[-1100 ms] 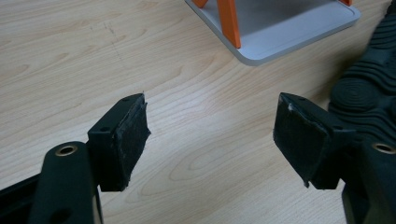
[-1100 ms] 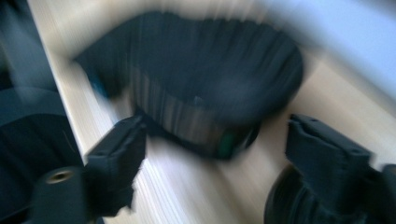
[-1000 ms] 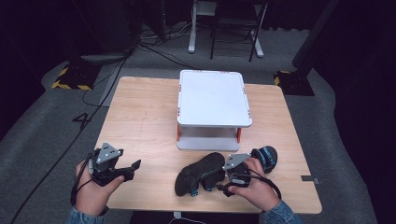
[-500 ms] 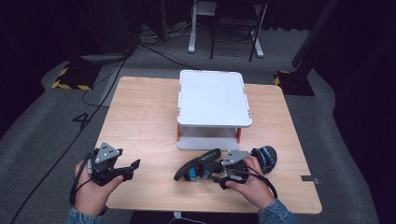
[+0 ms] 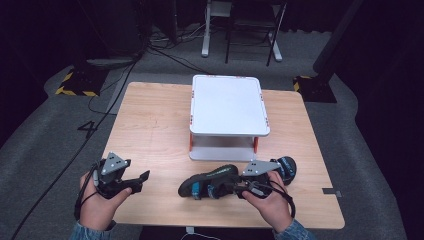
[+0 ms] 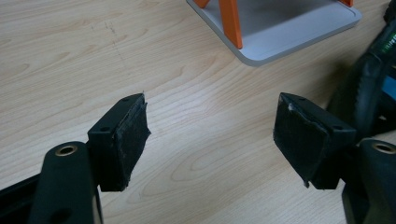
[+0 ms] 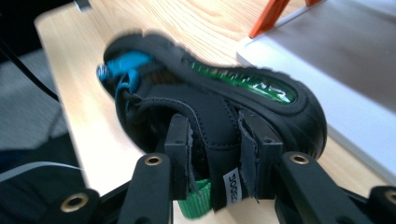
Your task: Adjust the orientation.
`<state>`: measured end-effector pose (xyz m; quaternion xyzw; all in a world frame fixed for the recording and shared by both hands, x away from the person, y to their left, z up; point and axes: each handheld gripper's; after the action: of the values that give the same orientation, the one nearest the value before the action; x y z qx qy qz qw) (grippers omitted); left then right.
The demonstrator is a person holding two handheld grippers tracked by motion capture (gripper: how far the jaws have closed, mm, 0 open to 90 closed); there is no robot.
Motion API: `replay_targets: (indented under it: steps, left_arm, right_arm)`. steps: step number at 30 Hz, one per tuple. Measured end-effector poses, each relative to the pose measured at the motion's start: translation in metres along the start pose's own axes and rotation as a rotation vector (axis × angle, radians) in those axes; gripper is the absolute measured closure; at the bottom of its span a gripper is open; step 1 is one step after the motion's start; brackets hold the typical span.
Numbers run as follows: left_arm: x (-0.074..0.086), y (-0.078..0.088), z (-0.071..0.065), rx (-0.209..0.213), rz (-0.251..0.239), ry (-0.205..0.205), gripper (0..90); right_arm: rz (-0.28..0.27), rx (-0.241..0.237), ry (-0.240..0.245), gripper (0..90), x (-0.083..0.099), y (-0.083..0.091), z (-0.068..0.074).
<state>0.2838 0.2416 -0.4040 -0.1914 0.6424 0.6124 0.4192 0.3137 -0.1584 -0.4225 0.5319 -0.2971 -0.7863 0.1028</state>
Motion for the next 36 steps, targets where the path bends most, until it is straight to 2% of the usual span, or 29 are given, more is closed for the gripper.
replay_targets:
  steps: [3, 4, 6, 7, 8, 10, 11, 12, 13, 14, 15, 17, 19, 22, 23, 24, 26, 28, 33, 36]
  left_arm:
    - [0.000, -0.001, -0.001, 0.003, 0.006, -0.002, 26.8]
    - [0.000, -0.001, -0.001, 0.002, 0.004, -0.001, 26.8]
    - [0.000, -0.002, -0.002, 0.004, 0.006, -0.003, 26.8]
    - [0.000, -0.002, -0.002, 0.004, 0.006, -0.003, 26.8]
    - [0.000, -0.002, -0.003, 0.007, 0.006, -0.002, 26.8]
    - [0.000, -0.002, -0.003, 0.007, 0.007, 0.000, 26.8]
    - [-0.001, -0.002, -0.002, 0.004, 0.007, 0.002, 26.8]
    - [-0.001, -0.003, -0.002, 0.006, 0.006, -0.001, 26.8]
    - [-0.001, -0.003, -0.002, 0.005, 0.006, -0.002, 26.8]
    - [-0.001, -0.004, -0.002, 0.007, 0.007, -0.002, 26.8]
    - [-0.001, -0.004, -0.002, 0.006, 0.009, -0.005, 26.8]
    - [-0.001, -0.005, -0.002, 0.010, 0.013, -0.004, 26.8]
    - [-0.001, -0.006, -0.003, 0.011, 0.011, -0.003, 26.8]
    - [-0.002, -0.005, -0.003, 0.013, 0.008, -0.007, 26.8]
    - [-0.002, -0.005, -0.003, 0.013, 0.008, -0.007, 26.8]
    - [-0.002, -0.005, -0.003, 0.012, 0.007, -0.006, 26.8]
    - [-0.002, -0.006, -0.003, 0.014, 0.009, -0.006, 26.8]
    - [-0.002, -0.006, -0.004, 0.015, 0.010, -0.007, 26.8]
    - [-0.002, -0.006, -0.004, 0.012, 0.010, -0.009, 26.8]
    - [-0.001, -0.005, -0.002, 0.013, 0.013, -0.008, 26.8]
  right_arm:
    - [0.016, -0.045, -0.103, 66.4, -0.003, 0.001, 0.006]
    - [0.020, -0.037, -0.121, 65.7, -0.003, 0.000, 0.006]
    - [0.040, 0.025, -0.102, 60.5, -0.002, -0.001, 0.002]
    - [0.026, 0.056, -0.089, 53.3, -0.001, -0.003, -0.002]
    - [0.020, 0.066, -0.080, 48.4, 0.001, -0.005, -0.007]
    - [0.019, 0.062, -0.074, 44.3, 0.006, -0.010, -0.018]
    - [0.015, 0.079, -0.066, 41.5, 0.009, -0.014, -0.025]
    - [-0.033, 0.086, -0.065, 43.3, 0.012, -0.015, -0.029]
    - [-0.058, 0.082, -0.059, 41.8, 0.014, -0.014, -0.032]
    - [-0.056, 0.060, -0.070, 42.1, 0.014, -0.013, -0.034]
    - [-0.056, 0.046, -0.068, 42.0, 0.014, -0.012, -0.035]
    - [-0.059, 0.058, -0.044, 41.0, 0.013, -0.008, -0.035]
    - [-0.078, 0.061, -0.026, 33.8, 0.012, -0.005, -0.034]
    - [-0.084, 0.069, 0.026, 29.0, 0.008, 0.000, -0.032]
    - [-0.084, 0.069, 0.026, 29.0, 0.008, 0.000, -0.032]
    - [-0.059, 0.072, 0.066, 22.8, 0.006, 0.002, -0.033]
    - [-0.013, 0.058, 0.106, 14.3, 0.004, 0.000, -0.035]
    - [0.012, 0.059, 0.136, 16.7, 0.002, -0.006, -0.036]
    - [0.132, 0.006, 0.212, 15.7, 0.001, -0.029, -0.038]
    - [0.188, 0.055, 0.262, 18.3, 0.003, -0.041, -0.036]
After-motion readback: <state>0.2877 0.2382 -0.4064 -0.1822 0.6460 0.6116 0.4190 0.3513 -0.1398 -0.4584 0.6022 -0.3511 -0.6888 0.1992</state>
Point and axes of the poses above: each handheld gripper's, and its own axes: y roughly backward along the jaws, x roughly out of its underside, z roughly to its left, and after that the axes turned 14 degrees about -x, right-handed
